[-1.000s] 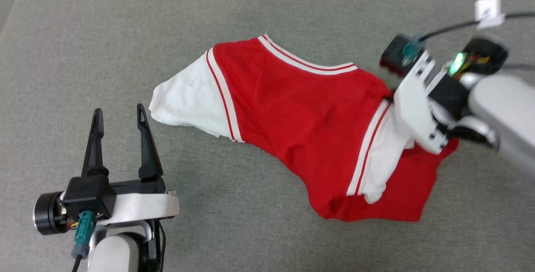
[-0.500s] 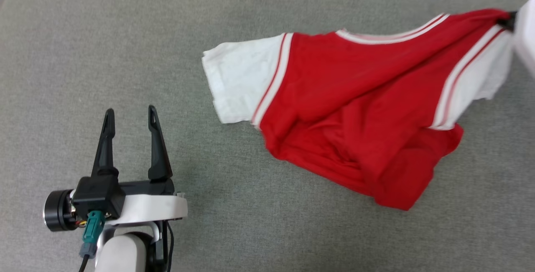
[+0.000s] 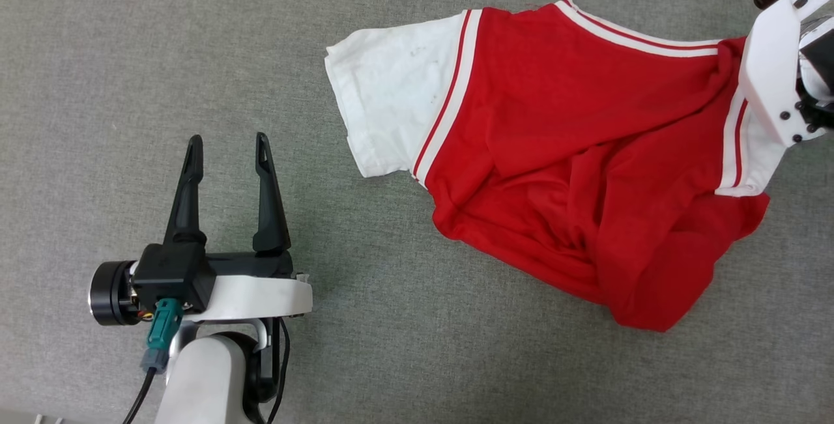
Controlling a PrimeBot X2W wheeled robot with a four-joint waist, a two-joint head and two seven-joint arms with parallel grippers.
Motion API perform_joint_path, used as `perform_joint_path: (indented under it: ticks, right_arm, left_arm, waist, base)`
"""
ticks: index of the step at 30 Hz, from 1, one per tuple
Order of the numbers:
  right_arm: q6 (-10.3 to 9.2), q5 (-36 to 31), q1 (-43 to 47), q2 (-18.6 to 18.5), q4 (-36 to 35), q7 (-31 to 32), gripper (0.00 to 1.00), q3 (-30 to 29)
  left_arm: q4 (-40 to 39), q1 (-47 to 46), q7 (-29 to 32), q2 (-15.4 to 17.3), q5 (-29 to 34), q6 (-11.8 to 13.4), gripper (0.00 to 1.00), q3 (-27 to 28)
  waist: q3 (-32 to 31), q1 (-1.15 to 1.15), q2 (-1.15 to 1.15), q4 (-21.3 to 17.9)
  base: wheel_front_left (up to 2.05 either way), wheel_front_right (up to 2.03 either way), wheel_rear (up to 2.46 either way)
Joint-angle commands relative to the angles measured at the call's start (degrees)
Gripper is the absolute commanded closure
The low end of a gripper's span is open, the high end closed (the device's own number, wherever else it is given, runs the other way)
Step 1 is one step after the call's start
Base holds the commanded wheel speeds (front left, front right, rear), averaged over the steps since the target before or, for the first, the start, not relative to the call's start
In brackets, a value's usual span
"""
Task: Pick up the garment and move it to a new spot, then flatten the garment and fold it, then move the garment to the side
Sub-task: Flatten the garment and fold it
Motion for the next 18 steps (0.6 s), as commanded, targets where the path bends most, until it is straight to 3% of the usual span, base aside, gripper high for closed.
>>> perform_joint_path:
  ticks: [1, 2, 3, 4, 11, 18]
  right_arm:
    - [0.14, 0.38, 3.55, 2.18, 0.66, -0.9, 1.0, 1.18]
    - [0.15, 0.85, 3.74, 2.6, 1.18, -2.06, 1.0, 0.83]
    - [0.14, 0.93, 3.68, 2.77, 1.68, -3.79, 0.73, 0.25]
    - [0.14, 0.4, 3.26, 2.7, 2.3, -6.44, 0.0, -0.6]
    - [0.02, -2.84, 3.79, 1.0, 3.14, -26.64, 0.0, -5.1]
    - [0.01, -9.29, 7.95, 1.92, 4.68, -46.61, 0.0, -15.12]
  left_arm:
    - [0.2, -0.62, -0.15, -0.06, 0.1, 0.19, 0.0, 0.07]
    - [0.42, -0.49, -0.15, -0.05, 0.25, 0.19, 0.0, 0.24]
    - [0.68, -0.21, -0.15, -0.04, 0.41, 0.1, 0.0, 0.53]
    - [0.96, 0.07, -0.15, -0.05, 0.58, -0.06, 0.0, 0.81]
    - [2.63, 0.91, -0.15, 0.73, 1.82, -1.68, 0.0, 3.81]
    - [6.8, -1.77, -0.15, 3.37, 1.04, -4.81, 0.0, 6.23]
  waist:
    - [-0.25, 0.0, 0.0, -0.12]
    - [-0.61, 0.0, 0.0, -0.37]
    - [-1.02, 0.0, 0.0, -0.62]
    - [-1.5, 0.0, 0.0, -0.86]
    - [-5.85, 0.0, 0.0, -3.2]
    - [-8.75, 0.0, 0.0, -6.2]
  base:
    - [0.0, 0.0, 0.0]
    - [0.0, 0.0, 0.0]
    - [0.0, 0.0, 0.0]
    - [0.0, 0.0, 0.0]
    - [0.0, 0.0, 0.0]
    - [0.0, 0.0, 0.0]
